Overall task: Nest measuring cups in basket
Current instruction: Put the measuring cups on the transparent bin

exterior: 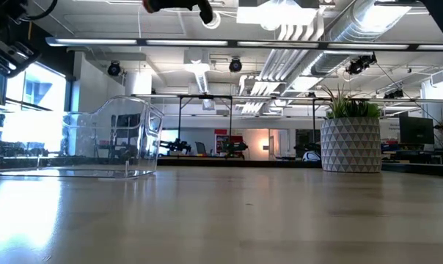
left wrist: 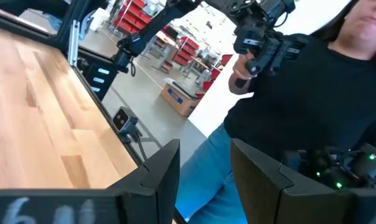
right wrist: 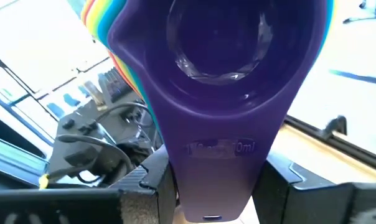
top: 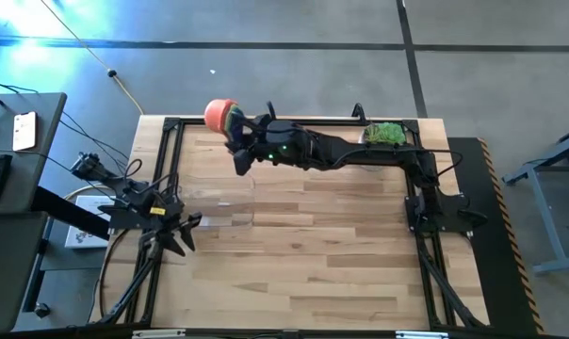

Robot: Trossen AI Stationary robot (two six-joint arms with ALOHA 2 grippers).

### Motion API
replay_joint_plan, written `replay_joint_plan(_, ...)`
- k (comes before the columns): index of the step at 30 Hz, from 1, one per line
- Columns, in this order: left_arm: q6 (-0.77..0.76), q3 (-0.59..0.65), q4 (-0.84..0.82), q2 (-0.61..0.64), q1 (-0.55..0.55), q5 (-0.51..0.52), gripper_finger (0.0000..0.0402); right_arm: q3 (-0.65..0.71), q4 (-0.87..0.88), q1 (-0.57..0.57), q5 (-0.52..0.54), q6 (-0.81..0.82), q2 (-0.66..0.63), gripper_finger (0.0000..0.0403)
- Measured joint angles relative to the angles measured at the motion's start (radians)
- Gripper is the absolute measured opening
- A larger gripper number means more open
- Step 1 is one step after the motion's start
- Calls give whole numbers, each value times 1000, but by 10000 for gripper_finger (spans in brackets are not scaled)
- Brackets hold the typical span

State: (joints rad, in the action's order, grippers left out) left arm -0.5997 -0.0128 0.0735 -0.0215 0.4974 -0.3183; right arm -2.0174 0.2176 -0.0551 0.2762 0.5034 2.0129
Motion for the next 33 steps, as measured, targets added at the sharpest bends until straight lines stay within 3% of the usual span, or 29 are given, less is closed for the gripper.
replay_joint_plan(7, 30, -28, -1, 0, -30, -3, 131, 0, -32, 4, -7, -15, 6, 136)
replay_joint_plan(16, 26, -36, -2, 0, -60, -5, 131, 1, -22, 41, -132, -8, 118, 136)
replay_joint_plan(26, -97, -37, 4, 0, -58, -5, 131, 1, 83, 51, -186, 6, 205, 136)
replay_joint_plan(33, -69, -37, 104, 0, -59, -15, 131, 1, 104, 48, -268, 93, 253, 136)
